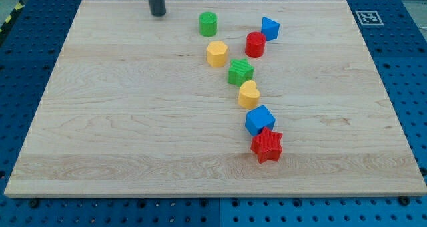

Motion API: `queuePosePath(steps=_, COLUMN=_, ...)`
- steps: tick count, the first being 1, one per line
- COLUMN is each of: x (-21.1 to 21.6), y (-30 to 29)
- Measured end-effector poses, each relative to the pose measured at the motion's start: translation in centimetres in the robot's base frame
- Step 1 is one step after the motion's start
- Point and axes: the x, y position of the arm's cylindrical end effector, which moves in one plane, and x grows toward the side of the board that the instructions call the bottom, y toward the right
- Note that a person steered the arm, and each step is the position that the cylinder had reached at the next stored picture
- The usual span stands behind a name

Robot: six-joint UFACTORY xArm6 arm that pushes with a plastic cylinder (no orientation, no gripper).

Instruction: Move the green circle closer to the yellow hexagon

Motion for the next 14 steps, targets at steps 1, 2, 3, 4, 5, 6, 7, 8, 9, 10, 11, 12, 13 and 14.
queuePosePath(steps=1, x=-1.7, y=5.7)
queuePosePath(steps=2, x=-1.6, y=13.8)
queuePosePath(steps=3, x=-1.6, y=16.1)
queuePosePath(steps=4, x=-0.7, y=15.6)
queuePosePath(steps=5, x=1.9, y=15.2)
queuePosePath(steps=6, x=2.5, y=14.9)
queuePosePath(steps=7, x=2.5, y=13.5)
queuePosePath(steps=8, x=3.1, y=10.7)
queuePosePath(steps=9, x=4.5, y=10.1)
queuePosePath(steps=10, x=5.3, y=10.1)
queuePosePath(steps=11, x=5.3, y=10.3)
queuePosePath(steps=12, x=5.8, y=13.0)
queuePosePath(steps=13, x=7.0, y=13.5)
queuePosePath(steps=14, x=7.3, y=13.5)
